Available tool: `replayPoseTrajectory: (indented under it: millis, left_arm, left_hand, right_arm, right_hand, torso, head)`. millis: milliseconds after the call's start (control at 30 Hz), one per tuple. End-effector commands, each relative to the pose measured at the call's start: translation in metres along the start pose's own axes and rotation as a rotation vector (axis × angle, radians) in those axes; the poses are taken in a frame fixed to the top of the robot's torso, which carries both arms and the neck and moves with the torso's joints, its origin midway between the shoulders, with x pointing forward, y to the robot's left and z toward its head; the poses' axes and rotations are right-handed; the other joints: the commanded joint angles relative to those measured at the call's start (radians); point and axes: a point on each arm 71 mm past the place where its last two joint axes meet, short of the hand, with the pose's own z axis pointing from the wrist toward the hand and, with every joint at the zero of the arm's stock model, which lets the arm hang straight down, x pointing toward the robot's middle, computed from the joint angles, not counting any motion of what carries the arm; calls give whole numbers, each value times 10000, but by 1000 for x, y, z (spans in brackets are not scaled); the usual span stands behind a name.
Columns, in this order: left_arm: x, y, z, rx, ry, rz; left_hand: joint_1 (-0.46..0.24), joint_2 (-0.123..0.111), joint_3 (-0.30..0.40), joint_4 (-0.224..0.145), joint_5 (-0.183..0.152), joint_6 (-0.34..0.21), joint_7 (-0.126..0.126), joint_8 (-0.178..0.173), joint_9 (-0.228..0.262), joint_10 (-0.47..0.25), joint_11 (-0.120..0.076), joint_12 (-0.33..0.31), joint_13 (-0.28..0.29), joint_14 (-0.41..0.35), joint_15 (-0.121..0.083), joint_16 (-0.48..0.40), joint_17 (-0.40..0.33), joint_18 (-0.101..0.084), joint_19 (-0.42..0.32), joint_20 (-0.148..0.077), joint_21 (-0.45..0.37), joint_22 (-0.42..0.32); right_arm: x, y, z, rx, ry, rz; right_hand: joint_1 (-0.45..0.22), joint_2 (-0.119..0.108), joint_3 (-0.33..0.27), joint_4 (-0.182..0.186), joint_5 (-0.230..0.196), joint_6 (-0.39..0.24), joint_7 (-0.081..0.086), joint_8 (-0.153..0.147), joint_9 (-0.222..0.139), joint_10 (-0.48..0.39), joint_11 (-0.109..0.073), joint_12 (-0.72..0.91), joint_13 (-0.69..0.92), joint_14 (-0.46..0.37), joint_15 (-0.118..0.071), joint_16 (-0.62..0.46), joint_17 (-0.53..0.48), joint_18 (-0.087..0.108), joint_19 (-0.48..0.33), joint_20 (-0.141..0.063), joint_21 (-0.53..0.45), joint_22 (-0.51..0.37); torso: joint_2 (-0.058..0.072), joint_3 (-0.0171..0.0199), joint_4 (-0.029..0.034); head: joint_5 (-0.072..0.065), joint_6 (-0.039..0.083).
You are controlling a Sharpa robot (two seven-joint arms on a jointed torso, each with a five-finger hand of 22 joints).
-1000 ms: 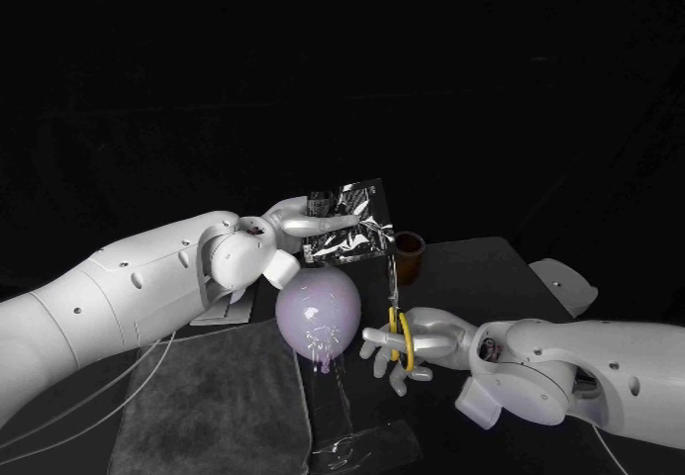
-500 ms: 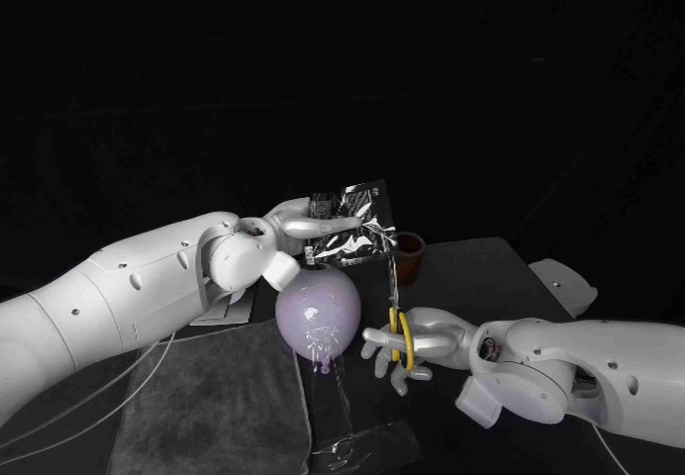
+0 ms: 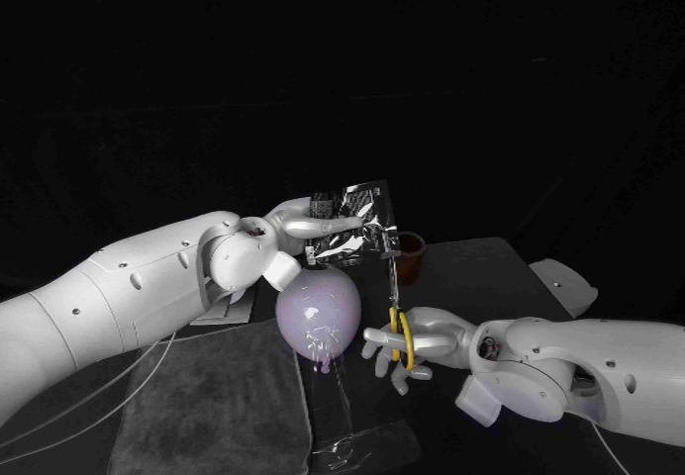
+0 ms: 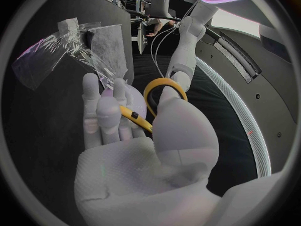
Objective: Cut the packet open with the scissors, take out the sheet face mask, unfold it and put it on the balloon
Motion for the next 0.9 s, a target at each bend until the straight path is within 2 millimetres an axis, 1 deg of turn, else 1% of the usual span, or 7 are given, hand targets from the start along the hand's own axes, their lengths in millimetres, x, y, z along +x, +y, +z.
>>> replayPoseTrajectory:
  millis: [33, 367, 567, 767, 900]
  left_arm:
    - [2, -3, 0, 263, 179, -85]
    - [1, -3, -1, 260, 166, -88]
    - [0, -3, -1, 213, 187, -88]
    - [-1, -2, -2, 168, 225, -80]
    - [0, -2, -3, 116, 279, -29]
  left_hand:
    - [-16, 49, 63, 19, 34, 70, 33, 47, 1100, 136, -33, -31, 12, 56, -17, 58, 16, 134, 79, -16, 43, 17]
    - [-16, 49, 63, 19, 34, 70, 33, 47, 1100, 136, -33, -31, 12, 56, -17, 58, 16, 134, 79, -16, 43, 17]
    - [-30, 46, 74, 13, 33, 71, 31, 52, 1108, 144, -36, -32, 12, 63, -19, 60, 21, 134, 82, -17, 47, 18]
    - [-30, 46, 74, 13, 33, 71, 31, 52, 1108, 144, -36, -32, 12, 63, -19, 60, 21, 134, 82, -17, 47, 18]
    - [-30, 46, 74, 13, 33, 71, 31, 52, 1108, 144, -36, -32, 12, 63, -19, 60, 21, 134, 82, -17, 47, 18]
  right_arm:
    - [2, 0, 1, -38, 276, -87]
    - [3, -2, 2, 14, 310, -84]
    - [3, -3, 1, 13, 319, -85]
    - [3, -3, 1, -7, 302, -100]
    - [4, -2, 0, -39, 310, -121]
  right_hand:
    - [14, 75, -74, -13, -40, 51, 20, 46, 13, 71, 14, 7, -19, -53, -50, 21, -5, 193, 26, -46, 14, 17]
    - [28, 104, -96, -18, -41, 61, 17, 57, 13, 81, 11, -10, -56, -73, -52, 9, -37, 192, 18, -49, 11, 17]
    - [43, 136, -117, -20, -40, 67, 15, 66, 13, 90, 10, -26, -93, -86, -53, 4, -60, 191, 10, -51, 9, 17]
    - [52, 151, -127, -22, -40, 70, 14, 70, 13, 91, 9, -36, -110, -92, -53, 2, -70, 190, 7, -52, 8, 17]
    - [70, 176, -147, -26, -41, 70, 14, 75, 11, 96, 9, -52, -143, -108, -53, -8, -99, 189, 0, -53, 5, 17]
  torso:
    - [6, 3, -1]
    - [-1, 4, -3]
    - [-4, 5, 7]
    - [0, 6, -5]
    - [-3, 13, 2]
  head:
    - [13, 5]
    - [8, -2]
    - [0, -1]
    - [-3, -7]
    - [-6, -10]
